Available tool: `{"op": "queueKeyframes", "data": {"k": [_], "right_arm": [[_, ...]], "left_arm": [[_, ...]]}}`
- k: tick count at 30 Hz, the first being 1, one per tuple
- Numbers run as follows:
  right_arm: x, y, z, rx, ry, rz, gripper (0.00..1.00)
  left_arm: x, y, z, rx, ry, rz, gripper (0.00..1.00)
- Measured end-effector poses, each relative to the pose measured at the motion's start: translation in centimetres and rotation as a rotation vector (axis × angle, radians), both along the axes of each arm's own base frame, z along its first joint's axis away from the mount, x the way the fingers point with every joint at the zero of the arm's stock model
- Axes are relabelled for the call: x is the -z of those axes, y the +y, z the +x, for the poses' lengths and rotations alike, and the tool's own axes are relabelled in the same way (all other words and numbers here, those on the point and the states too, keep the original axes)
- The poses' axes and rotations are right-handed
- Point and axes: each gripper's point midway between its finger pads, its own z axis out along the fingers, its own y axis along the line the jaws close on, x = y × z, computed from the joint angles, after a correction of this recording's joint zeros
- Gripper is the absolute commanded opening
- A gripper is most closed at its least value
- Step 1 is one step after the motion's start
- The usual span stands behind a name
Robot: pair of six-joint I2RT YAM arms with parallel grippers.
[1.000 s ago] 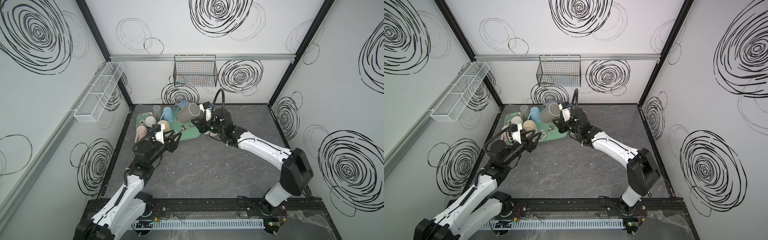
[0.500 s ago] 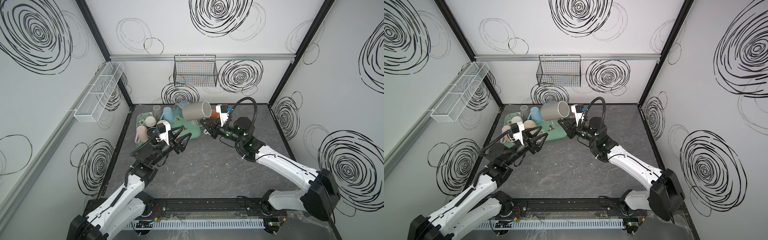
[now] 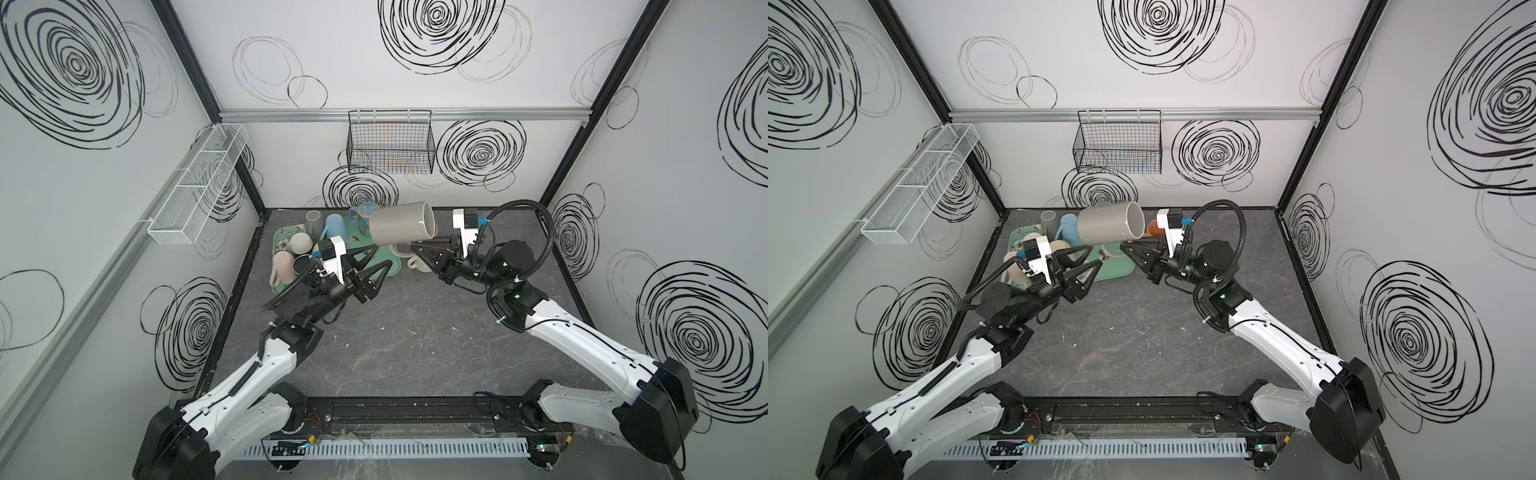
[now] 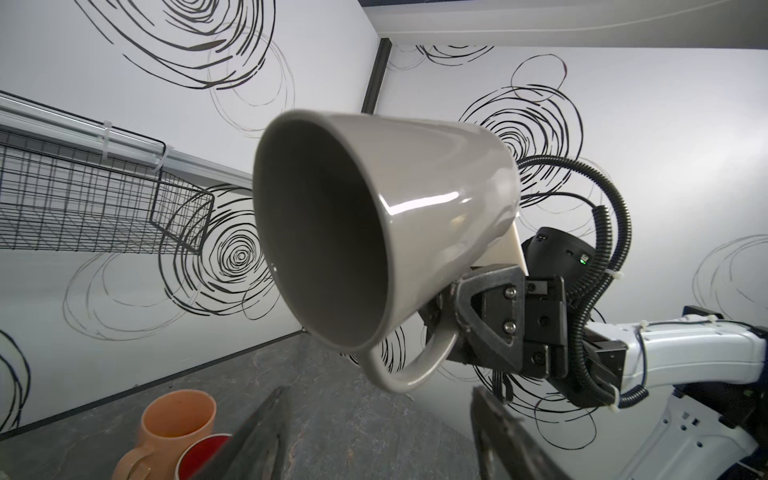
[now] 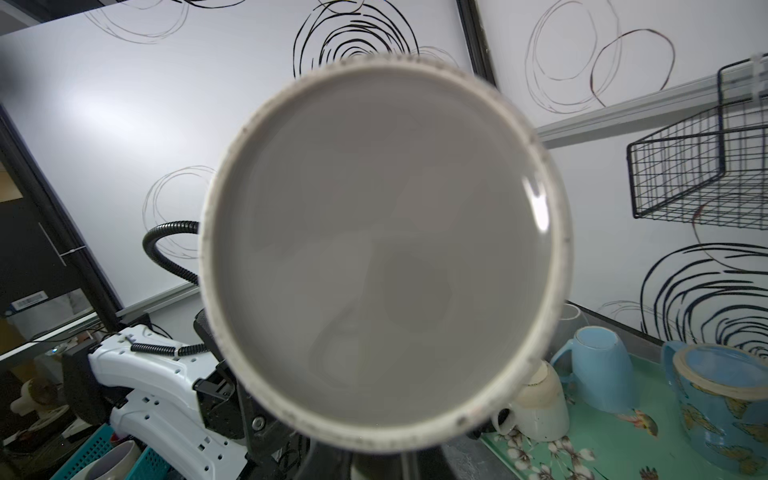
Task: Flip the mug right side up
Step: 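Grasp the grey mug's handle with the left gripper from the right gripper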
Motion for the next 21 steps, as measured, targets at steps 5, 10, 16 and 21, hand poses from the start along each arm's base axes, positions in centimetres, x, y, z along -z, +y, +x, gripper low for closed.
{"op": "queueKeyframes", "data": {"k": [5, 10, 16, 21], "right_arm": [[-0.1, 0.2, -1.0, -0.058, -0.009, -0.004, 0.00], [-0.5, 0.2, -1.2, -0.080, -0.024, 0.005, 0.00], [-0.7, 0.4, -1.6, -0.111, -0.036, 0.006, 0.00], [-0.3, 0.6, -1.6, -0.121, -0.027, -0.003, 0.00]], "left_arm": [[-0.8, -0.9, 0.0, 0.052, -0.009, -0.017, 0.70], [-1.3, -1.2, 0.2, 0.072, -0.005, -0.053, 0.64], [-1.2, -2.2, -0.5, 0.148, -0.004, -0.058, 0.64], [-0.8, -3.3, -0.8, 0.205, 0.001, -0.056, 0.60]]}}
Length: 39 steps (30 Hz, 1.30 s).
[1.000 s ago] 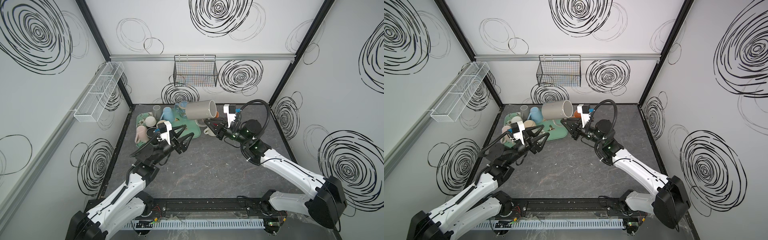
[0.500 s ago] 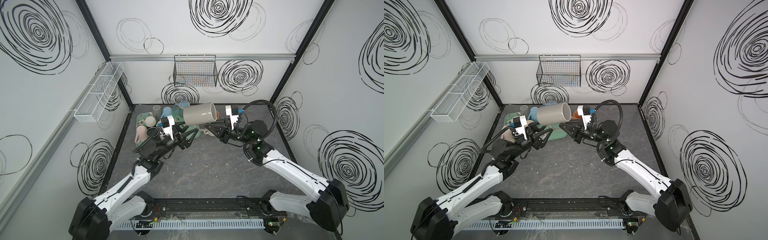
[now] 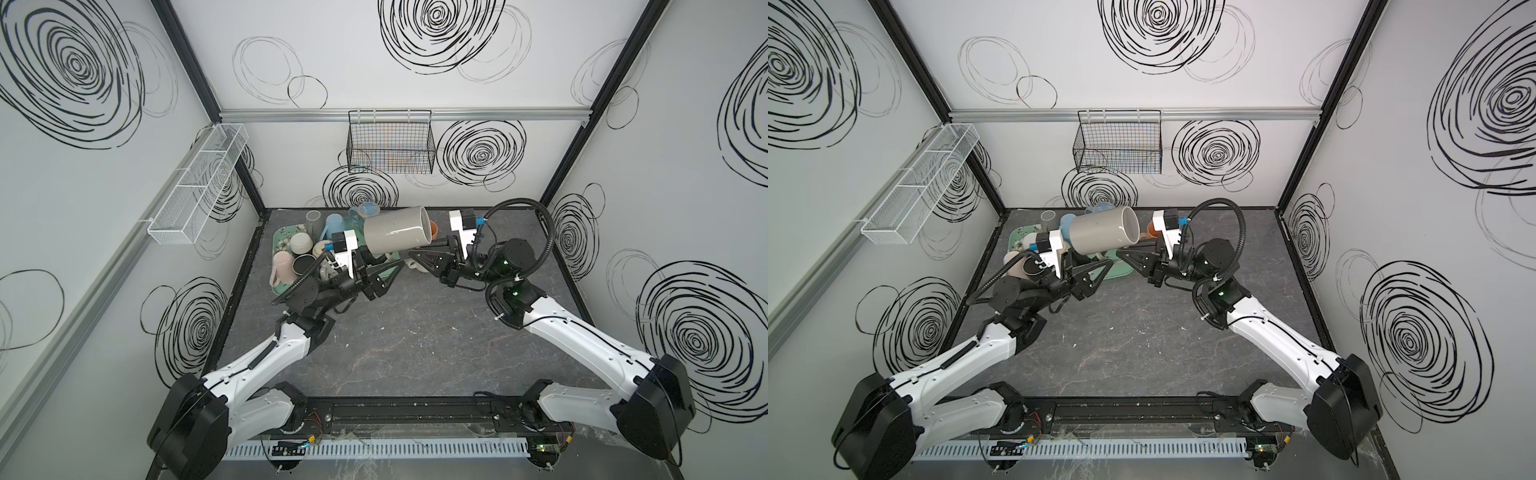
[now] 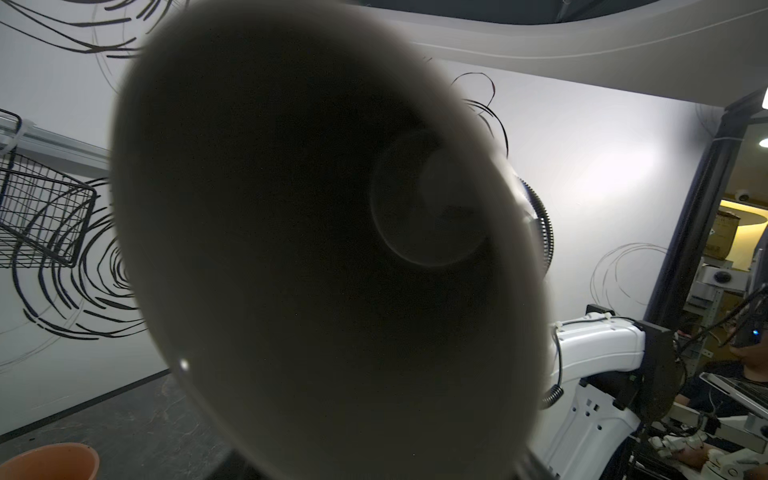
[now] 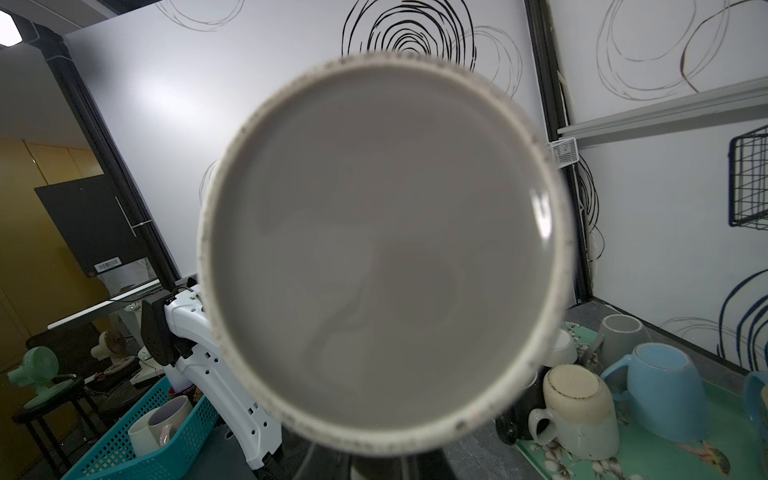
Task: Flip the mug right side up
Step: 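Grasp the grey mug's handle with the left gripper from the right gripper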
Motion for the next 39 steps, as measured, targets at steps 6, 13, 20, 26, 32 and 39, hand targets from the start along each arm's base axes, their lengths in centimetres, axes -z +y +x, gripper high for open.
{"op": "queueKeyframes", "data": {"k": [6, 13, 20, 26, 32, 39], "right_arm": [[0.4, 0.3, 0.3, -0.003, 0.011, -0.007, 0.00], [-0.1, 0.1, 0.2, -0.008, -0.021, 0.010, 0.00], [0.4, 0.3, 1.1, 0.005, -0.012, 0.000, 0.29], [1.6, -0.1, 2.9, 0.099, 0.015, -0.046, 0.60], [2.2, -1.4, 3.8, 0.198, 0.005, -0.100, 0.66], [2.0, -3.8, 4.0, 0.326, -0.026, -0.147, 0.67]], "left_arm": [[0.2, -0.6, -0.1, 0.046, 0.021, -0.010, 0.45], [-0.8, 0.0, 0.0, 0.063, 0.030, -0.072, 0.11], [-0.8, 0.2, 0.4, 0.089, 0.053, -0.098, 0.00], [-0.5, 0.2, 0.7, 0.077, 0.055, -0.087, 0.00], [1.2, 0.0, 1.7, 0.015, 0.088, -0.004, 0.00], [1.7, -0.6, 2.8, -0.049, 0.069, 0.127, 0.00]]}}
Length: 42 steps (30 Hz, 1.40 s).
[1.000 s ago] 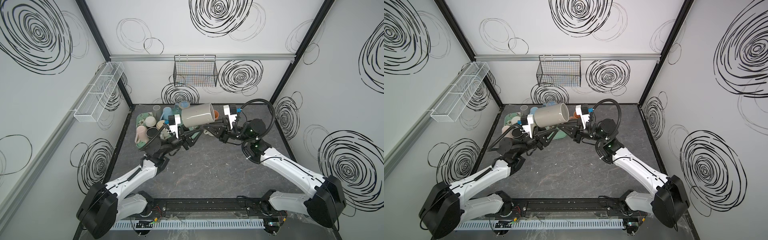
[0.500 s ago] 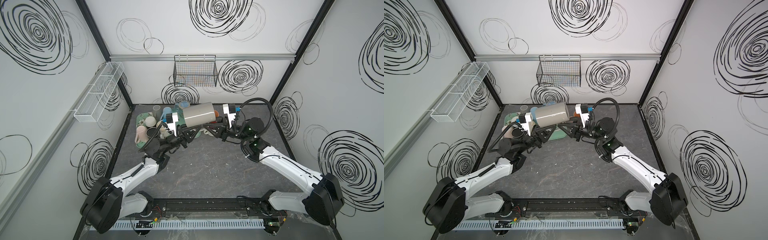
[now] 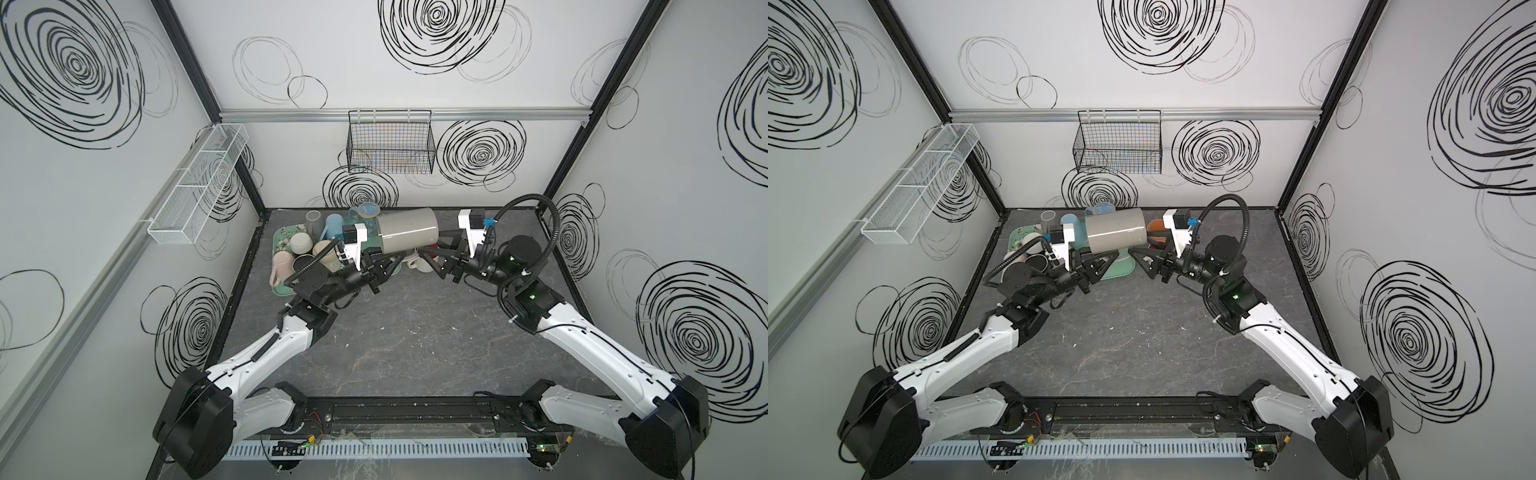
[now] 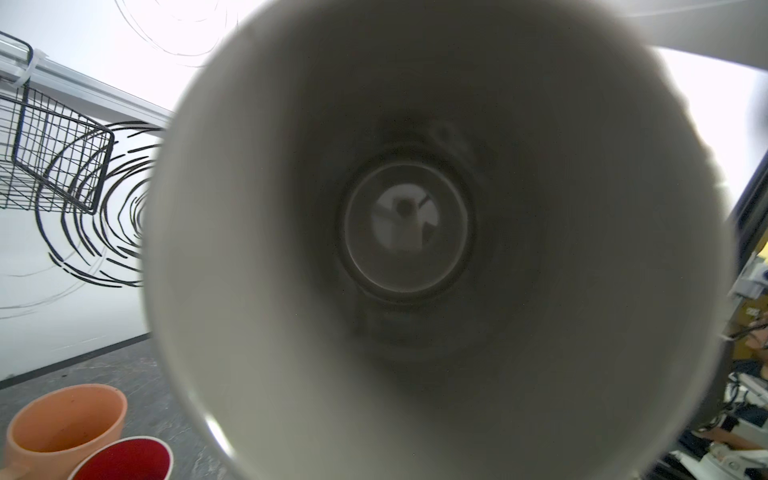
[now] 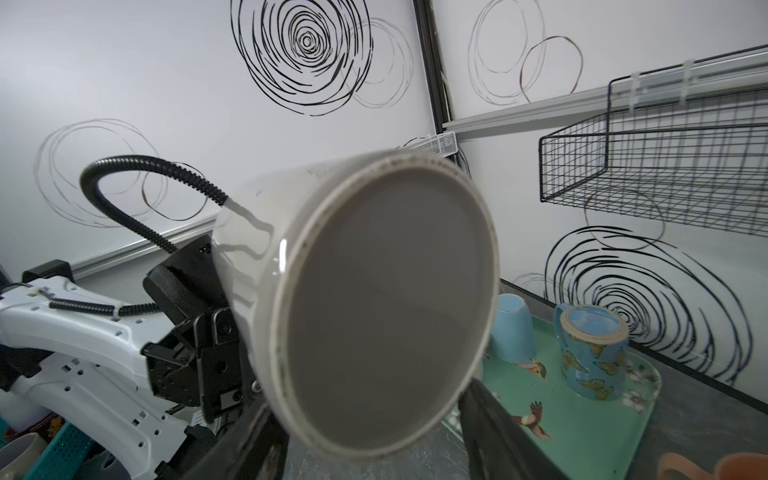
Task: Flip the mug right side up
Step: 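Grasp the grey mug's handle with the left gripper from the right gripper, then hold the upright grey mug with the left gripper while the right gripper withdraws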
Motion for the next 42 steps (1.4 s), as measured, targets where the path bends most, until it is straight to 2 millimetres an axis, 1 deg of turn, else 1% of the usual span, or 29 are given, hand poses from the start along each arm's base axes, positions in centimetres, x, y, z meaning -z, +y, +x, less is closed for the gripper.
{"op": "queueKeyframes", "data": {"k": [3, 6, 7, 14, 16, 20, 23, 27, 31, 34, 39, 41, 42], "right_arm": [[-0.5, -1.3, 0.2, 0.066, -0.023, -0.005, 0.67], [-1.2, -2.6, 0.1, 0.125, -0.044, 0.000, 0.68], [-1.1, -3.0, 0.2, 0.147, -0.041, -0.005, 0.68], [2.0, -6.3, 1.6, 0.323, 0.051, -0.071, 0.69], [2.8, -7.6, 2.0, 0.392, 0.084, -0.096, 0.69], [3.8, -10.1, 1.9, 0.501, 0.138, -0.131, 0.69], [5.2, -11.9, 1.6, 0.582, 0.194, -0.172, 0.69], [8.1, -13.6, 1.1, 0.655, 0.288, -0.246, 0.69], [11.6, -15.0, -0.1, 0.690, 0.373, -0.316, 0.70], [13.3, -15.7, -1.2, 0.698, 0.421, -0.351, 0.71], [13.5, -16.2, -2.6, 0.694, 0.438, -0.340, 0.71], [12.1, -15.9, -2.9, 0.674, 0.398, -0.286, 0.71], [10.9, -15.8, -3.2, 0.659, 0.366, -0.242, 0.72]], "left_arm": [[0.8, -0.7, 0.6, -0.025, 0.005, 0.084, 0.00], [2.5, -1.8, 1.5, -0.039, 0.030, 0.188, 0.00], [3.0, -2.3, 1.7, -0.040, 0.031, 0.216, 0.00], [5.3, -5.8, 3.7, -0.045, 0.021, 0.415, 0.00], [5.6, -7.1, 4.2, -0.046, 0.000, 0.480, 0.00], [5.7, -9.6, 5.4, -0.061, -0.050, 0.598, 0.00], [6.1, -11.4, 6.1, -0.065, -0.082, 0.675, 0.00], [8.0, -13.2, 6.5, -0.043, -0.094, 0.770, 0.00], [10.9, -14.6, 5.7, 0.019, -0.081, 0.838, 0.00], [12.3, -15.3, 5.0, 0.066, -0.070, 0.858, 0.00], [13.2, -15.5, 4.3, 0.108, -0.058, 0.857, 0.00], [14.9, -14.9, 4.1, 0.116, -0.029, 0.891, 0.00], [16.5, -14.5, 3.9, 0.128, 0.003, 0.917, 0.00]]}}
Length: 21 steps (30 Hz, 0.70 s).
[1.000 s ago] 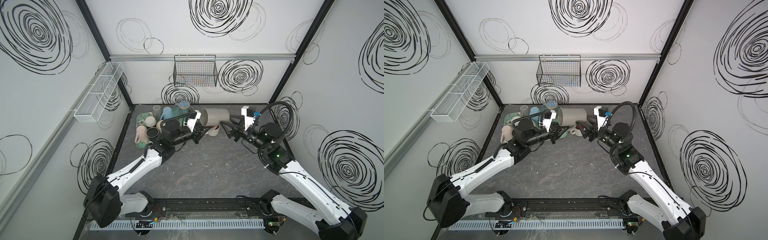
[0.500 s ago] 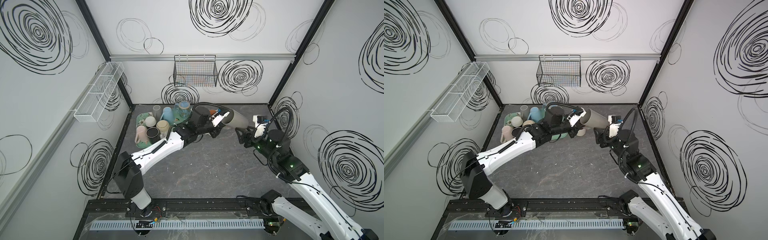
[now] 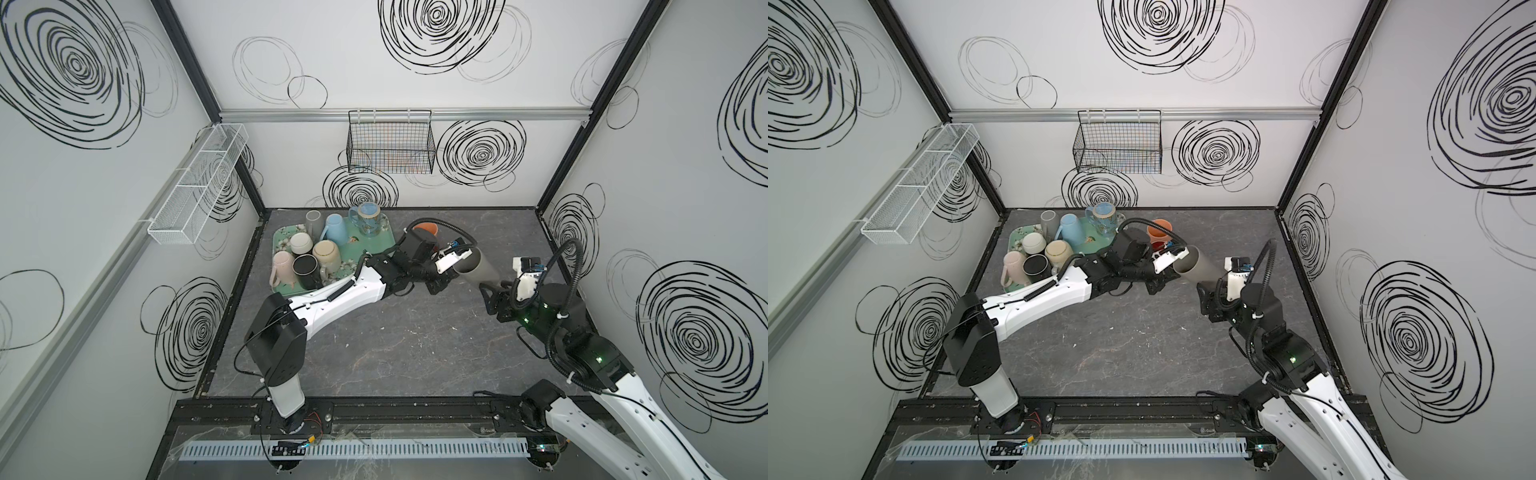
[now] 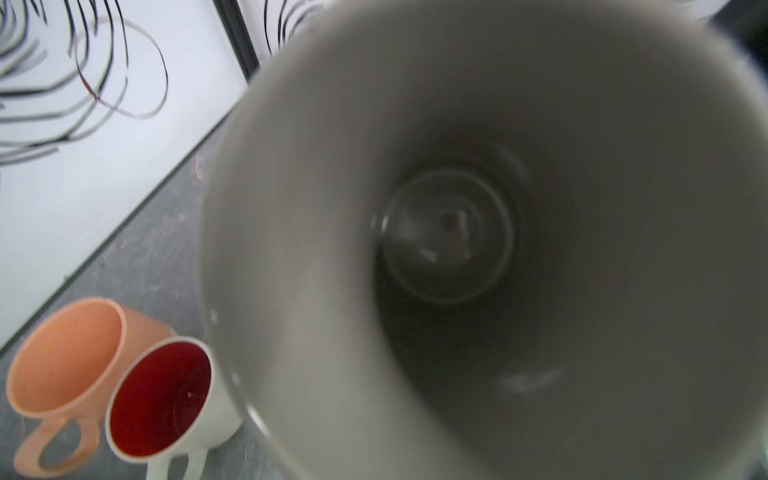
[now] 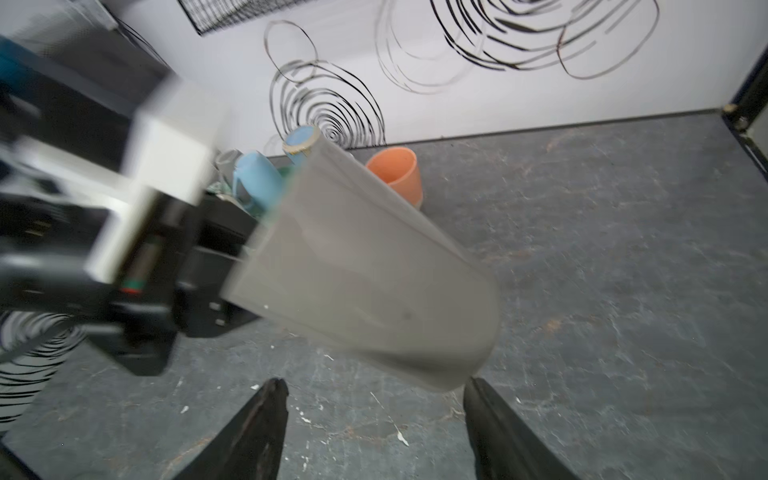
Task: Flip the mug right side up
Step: 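Hold the upright grey mug with the left gripper while the right gripper withdraws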
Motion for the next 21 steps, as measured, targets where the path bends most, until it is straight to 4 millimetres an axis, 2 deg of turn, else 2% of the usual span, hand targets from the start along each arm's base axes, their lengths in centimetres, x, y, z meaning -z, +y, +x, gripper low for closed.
{"op": "queueKeyframes", "data": {"k": [4, 7, 12, 16, 21], "right_arm": [[-2.2, -0.1, -1.0, -0.021, -0.092, 0.078, 0.72], [-1.8, -0.1, -1.0, -0.016, -0.088, 0.085, 0.72], [-0.5, -0.6, 0.0, 0.040, -0.043, 0.056, 0.72], [1.9, -0.6, 1.4, 0.086, 0.047, 0.002, 0.72], [4.1, -0.4, 2.7, 0.113, 0.127, -0.034, 0.72]], "left_arm": [[6.9, 2.8, -1.3, -0.028, 0.150, 0.116, 0.00], [9.7, 4.6, -2.1, -0.052, 0.218, 0.173, 0.00], [10.3, 5.5, -1.6, -0.077, 0.193, 0.230, 0.00], [10.3, 6.0, -0.4, -0.088, 0.133, 0.307, 0.00], [11.7, 6.4, 1.2, -0.089, 0.068, 0.430, 0.00]]}}
